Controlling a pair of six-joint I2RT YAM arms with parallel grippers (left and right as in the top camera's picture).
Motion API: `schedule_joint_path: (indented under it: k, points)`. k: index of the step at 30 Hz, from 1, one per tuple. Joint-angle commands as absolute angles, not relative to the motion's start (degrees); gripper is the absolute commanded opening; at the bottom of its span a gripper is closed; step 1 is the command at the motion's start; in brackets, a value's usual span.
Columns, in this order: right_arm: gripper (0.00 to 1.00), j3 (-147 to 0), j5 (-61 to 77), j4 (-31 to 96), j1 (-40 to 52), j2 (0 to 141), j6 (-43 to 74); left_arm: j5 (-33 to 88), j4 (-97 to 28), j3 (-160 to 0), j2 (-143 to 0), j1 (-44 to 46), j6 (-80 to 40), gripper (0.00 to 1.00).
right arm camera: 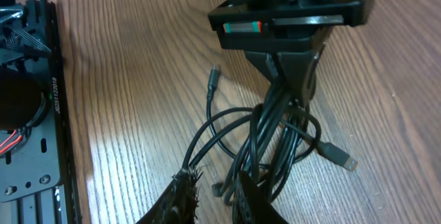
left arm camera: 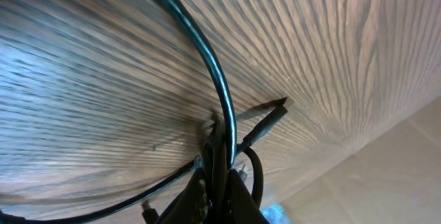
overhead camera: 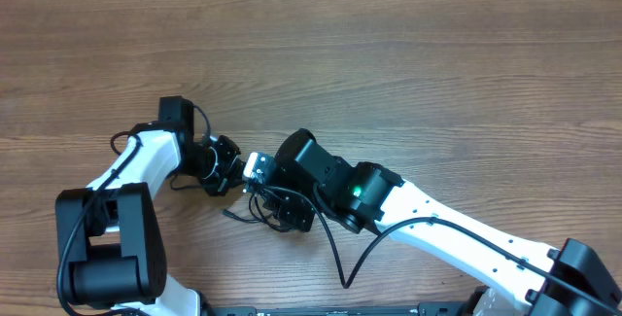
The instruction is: Untangle cables
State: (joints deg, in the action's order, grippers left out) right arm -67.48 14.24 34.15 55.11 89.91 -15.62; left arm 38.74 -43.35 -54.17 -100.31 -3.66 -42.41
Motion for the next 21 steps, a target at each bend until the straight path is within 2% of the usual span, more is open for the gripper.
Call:
schedule_joint_path:
  k: [1,5,12,14,17,21]
  points:
    - [0.18,-68.31,15.35,33.87,55.0,92.05,-14.61,38.22,-42.85,-54.89,-100.88,-1.1,-43.97,0.05]
    - [0.19,-68.31,15.14,33.82,55.05,94.61,-14.61,37.93,-42.54,-54.89,-100.88,0.47,-45.91,0.04]
    - [0.15,-68.31,15.07,33.82,55.0,97.6,-14.59,37.91,-42.59,-54.89,-100.88,0.51,-45.89,0.04]
    - [0.13,-68.31,15.05,33.85,55.0,98.19,-14.61,37.91,-42.59,-54.89,-100.88,0.54,-45.89,0.04]
    - [0.04,-68.31,15.07,33.5,55.0,98.32,-14.59,37.91,-42.59,-54.89,-100.88,0.51,-45.89,0.04]
    - [0.04,-68.36,15.07,32.84,55.0,98.28,-14.06,37.06,-42.59,-54.89,-100.88,0.51,-45.89,0.04]
